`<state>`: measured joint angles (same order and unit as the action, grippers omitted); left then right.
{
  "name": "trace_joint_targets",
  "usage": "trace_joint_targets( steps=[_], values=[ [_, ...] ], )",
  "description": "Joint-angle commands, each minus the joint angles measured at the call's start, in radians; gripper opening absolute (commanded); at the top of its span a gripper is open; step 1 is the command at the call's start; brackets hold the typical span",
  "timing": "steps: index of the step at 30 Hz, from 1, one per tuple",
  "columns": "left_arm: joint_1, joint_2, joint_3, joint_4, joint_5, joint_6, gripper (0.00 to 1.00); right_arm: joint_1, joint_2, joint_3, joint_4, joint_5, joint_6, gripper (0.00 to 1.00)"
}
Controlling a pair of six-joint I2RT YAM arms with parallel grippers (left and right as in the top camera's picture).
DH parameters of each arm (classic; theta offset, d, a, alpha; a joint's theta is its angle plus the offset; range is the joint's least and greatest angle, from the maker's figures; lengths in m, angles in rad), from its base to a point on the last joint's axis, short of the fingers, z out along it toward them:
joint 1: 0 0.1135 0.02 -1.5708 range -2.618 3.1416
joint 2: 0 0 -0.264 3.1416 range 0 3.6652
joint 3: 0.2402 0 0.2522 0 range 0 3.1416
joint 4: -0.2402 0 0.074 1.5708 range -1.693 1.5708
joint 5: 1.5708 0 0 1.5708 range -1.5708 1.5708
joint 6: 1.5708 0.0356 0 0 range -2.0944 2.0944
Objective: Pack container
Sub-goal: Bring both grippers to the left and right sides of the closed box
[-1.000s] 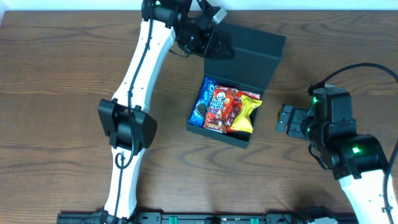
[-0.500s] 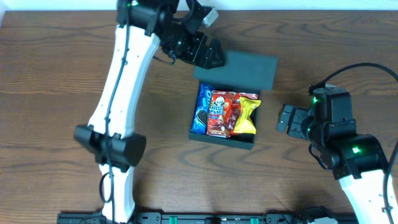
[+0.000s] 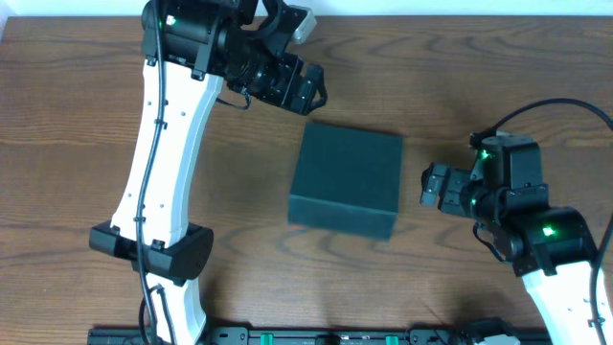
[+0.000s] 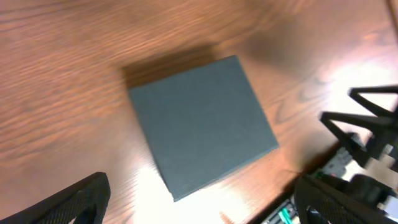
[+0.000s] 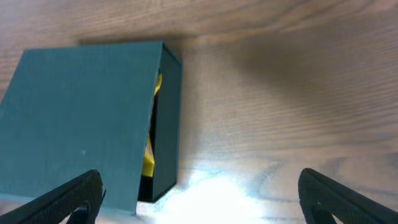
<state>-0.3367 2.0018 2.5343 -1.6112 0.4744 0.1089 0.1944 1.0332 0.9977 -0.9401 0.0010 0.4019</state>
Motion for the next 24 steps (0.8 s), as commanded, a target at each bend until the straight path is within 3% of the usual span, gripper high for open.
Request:
trace_joint_targets(
  steps=[1,9,18,24],
  values=[
    [0.001,-0.034,0.021,-0.078,-0.127,-0.068,0.96,0.009,0.001,0.016,-0.008,-0.041,0.013,0.99],
    [0.003,-0.093,-0.007,-0.078,-0.315,-0.154,0.95,0.013,0.027,0.016,0.024,-0.175,0.013,0.99],
    [0.021,-0.219,-0.288,-0.074,-0.563,-0.283,0.95,0.158,0.204,0.036,0.069,-0.186,-0.037,0.99],
    [0.129,-0.304,-0.484,0.021,-0.586,-0.3,0.95,0.257,0.248,0.115,0.043,-0.039,-0.035,0.99]
  ],
)
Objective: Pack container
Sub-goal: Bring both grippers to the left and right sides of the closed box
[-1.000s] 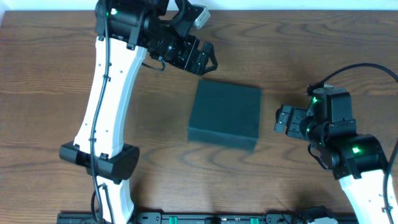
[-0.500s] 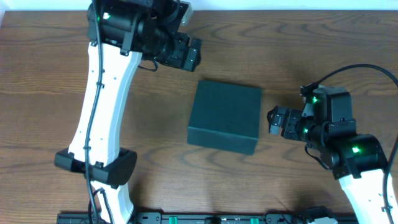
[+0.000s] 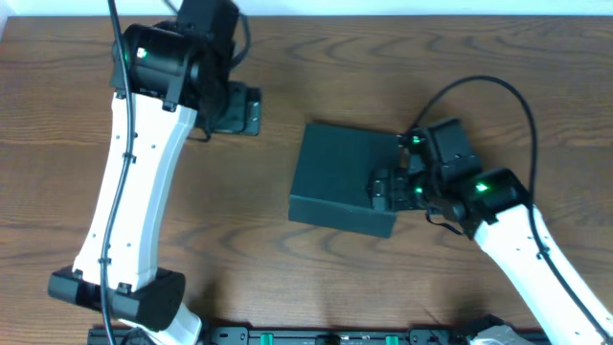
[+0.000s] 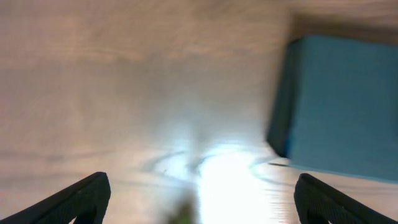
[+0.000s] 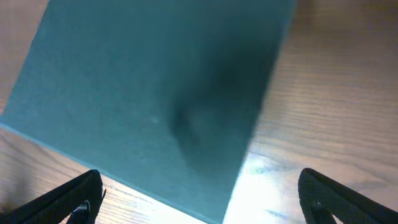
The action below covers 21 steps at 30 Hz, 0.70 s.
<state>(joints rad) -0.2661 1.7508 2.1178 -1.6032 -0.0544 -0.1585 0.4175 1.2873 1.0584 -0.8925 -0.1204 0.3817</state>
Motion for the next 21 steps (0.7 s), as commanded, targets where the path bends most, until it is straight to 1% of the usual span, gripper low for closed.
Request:
trace_joint_targets(
  steps=[1,3,6,10,13,16,21],
  values=[
    [0.085,-0.068,-0.104,0.032,-0.053,-0.033,0.95,0.045,-0.006,0.063,-0.006,0.098,-0.013,0.99],
    [0.143,-0.098,-0.184,0.072,-0.032,-0.033,0.95,0.069,-0.006,0.076,-0.016,0.135,0.0,0.99],
    [0.248,-0.155,-0.338,0.154,0.024,-0.008,0.95,0.098,-0.006,0.086,-0.051,0.198,0.06,0.99],
    [0.332,-0.23,-0.524,0.271,0.081,0.029,0.95,0.131,-0.006,0.087,-0.066,0.21,0.078,0.99],
    [0.33,-0.262,-0.628,0.34,0.098,0.03,0.95,0.154,-0.006,0.087,-0.05,0.211,0.077,0.99],
    [0.296,-0.268,-0.696,0.383,0.112,0.032,0.95,0.166,0.009,0.087,-0.019,0.211,0.074,0.99],
    [0.162,-0.267,-0.793,0.46,0.164,0.07,0.95,0.166,0.082,0.087,-0.003,0.219,0.078,0.99]
  ],
)
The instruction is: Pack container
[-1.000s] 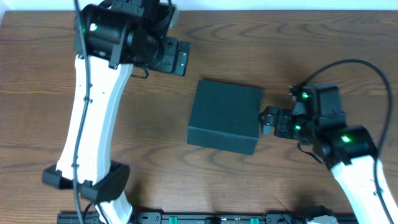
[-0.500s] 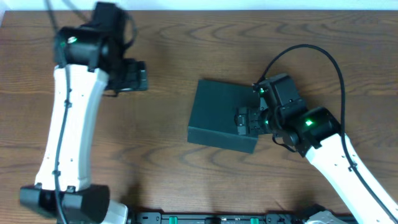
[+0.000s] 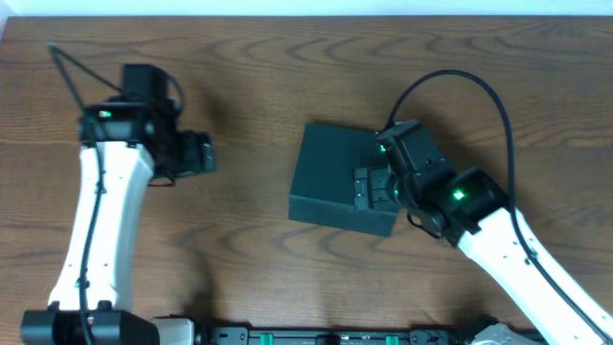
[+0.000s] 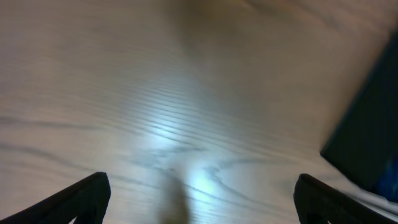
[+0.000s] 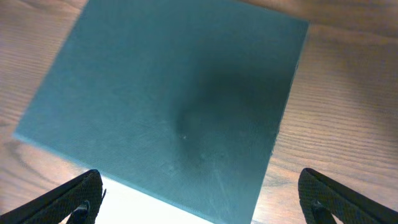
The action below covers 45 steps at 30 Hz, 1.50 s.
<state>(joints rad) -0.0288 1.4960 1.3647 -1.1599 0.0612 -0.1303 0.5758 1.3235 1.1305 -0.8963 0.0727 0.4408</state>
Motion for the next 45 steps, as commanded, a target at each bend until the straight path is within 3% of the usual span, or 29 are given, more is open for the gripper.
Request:
trace_joint_targets(
  steps=[1,8,13,25,45],
  values=[
    [-0.11,-0.013,-0.053,0.024,0.045,0.048,0.95,0.007,0.059,0.015,0.002,0.027,0.019,0.99],
    [-0.335,-0.013,-0.098,0.055,-0.034,0.048,0.95,0.005,0.136,0.014,0.004,0.06,0.055,0.99],
    [-0.412,-0.014,-0.136,0.08,-0.046,0.037,0.95,-0.013,0.141,0.013,0.006,0.08,0.06,0.99],
    [-0.486,-0.047,-0.235,0.126,-0.072,-0.021,0.95,-0.108,0.141,-0.019,0.004,0.079,0.06,0.99],
    [-0.587,-0.108,-0.235,0.058,-0.105,-0.095,0.95,-0.109,0.141,-0.135,0.018,-0.004,0.077,0.99]
  ],
)
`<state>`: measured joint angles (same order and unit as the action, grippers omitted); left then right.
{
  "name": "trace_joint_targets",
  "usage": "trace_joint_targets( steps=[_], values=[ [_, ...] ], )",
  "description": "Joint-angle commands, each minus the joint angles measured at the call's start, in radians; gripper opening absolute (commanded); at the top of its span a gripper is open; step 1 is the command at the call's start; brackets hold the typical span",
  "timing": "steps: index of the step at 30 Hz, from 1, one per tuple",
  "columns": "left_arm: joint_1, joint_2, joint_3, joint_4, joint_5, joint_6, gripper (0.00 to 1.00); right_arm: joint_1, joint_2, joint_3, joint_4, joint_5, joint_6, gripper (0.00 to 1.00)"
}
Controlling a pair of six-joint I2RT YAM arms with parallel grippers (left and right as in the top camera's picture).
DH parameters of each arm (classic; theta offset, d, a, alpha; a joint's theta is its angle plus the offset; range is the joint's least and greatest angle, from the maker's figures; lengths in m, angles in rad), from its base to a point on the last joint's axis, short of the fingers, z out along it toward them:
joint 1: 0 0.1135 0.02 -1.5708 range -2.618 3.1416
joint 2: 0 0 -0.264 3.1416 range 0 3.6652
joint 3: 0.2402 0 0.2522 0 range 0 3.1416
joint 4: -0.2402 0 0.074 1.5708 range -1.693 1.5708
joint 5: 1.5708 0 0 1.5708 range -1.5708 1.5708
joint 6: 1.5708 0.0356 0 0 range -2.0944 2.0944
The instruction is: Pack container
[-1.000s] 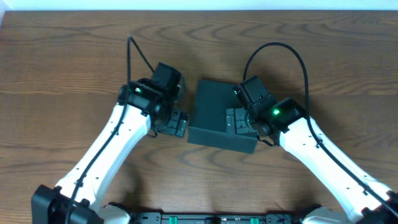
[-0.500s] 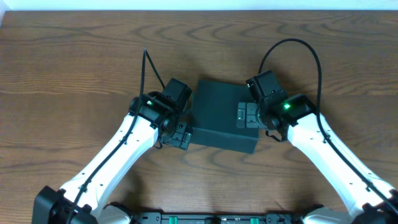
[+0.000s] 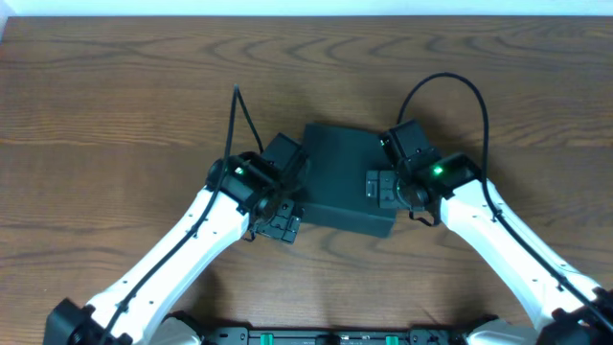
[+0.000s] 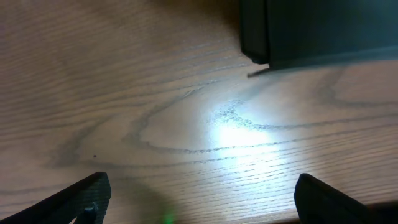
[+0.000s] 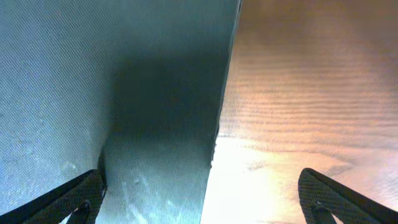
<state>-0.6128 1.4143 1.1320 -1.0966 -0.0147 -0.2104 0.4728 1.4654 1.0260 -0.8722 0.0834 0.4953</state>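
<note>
The dark green box (image 3: 340, 172) lies shut in the middle of the table, its lid flat on top. My right gripper (image 3: 379, 188) hangs open close over the box's right part; in the right wrist view the lid (image 5: 112, 93) fills the left side, and the gripper (image 5: 202, 208) spans the box's right edge. My left gripper (image 3: 290, 192) is open at the box's left side. In the left wrist view only a box corner (image 4: 298, 31) shows at the top, with bare wood between the open left gripper (image 4: 199, 208) fingers. What is inside the box is hidden.
The wooden table (image 3: 115, 96) stretches round the box on every side. A black rail (image 3: 335, 335) runs along the near edge. Cables loop above both wrists.
My left gripper has come from the table's left side to the box's left edge. My right gripper has lowered closer onto the lid at the box's right edge. The box has not shifted.
First the box's lid stood ajar on the right with something yellow inside, my right gripper beside it and my left above the far side. Then the right gripper was over the flat lid and the left had gone left. Now both open grippers flank the shut box.
</note>
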Motion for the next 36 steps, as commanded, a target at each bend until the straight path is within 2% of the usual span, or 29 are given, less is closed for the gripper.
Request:
trace_joint_targets(
  steps=[1,8,22,36],
  values=[
    [-0.003,-0.029,-0.003,-0.006,-0.04,-0.016,0.95,-0.006,-0.001,-0.035,-0.004,-0.015,0.025,0.99],
    [-0.003,-0.029,-0.032,0.023,-0.068,-0.039,0.95,-0.006,-0.001,-0.04,0.016,-0.015,0.024,0.99],
    [-0.004,-0.029,-0.2,0.23,-0.071,-0.041,0.95,-0.006,-0.001,-0.04,0.02,-0.013,0.024,0.99],
    [-0.016,-0.029,-0.164,0.32,-0.063,-0.083,0.95,-0.006,-0.001,-0.04,0.026,-0.012,0.024,0.99]
  ],
)
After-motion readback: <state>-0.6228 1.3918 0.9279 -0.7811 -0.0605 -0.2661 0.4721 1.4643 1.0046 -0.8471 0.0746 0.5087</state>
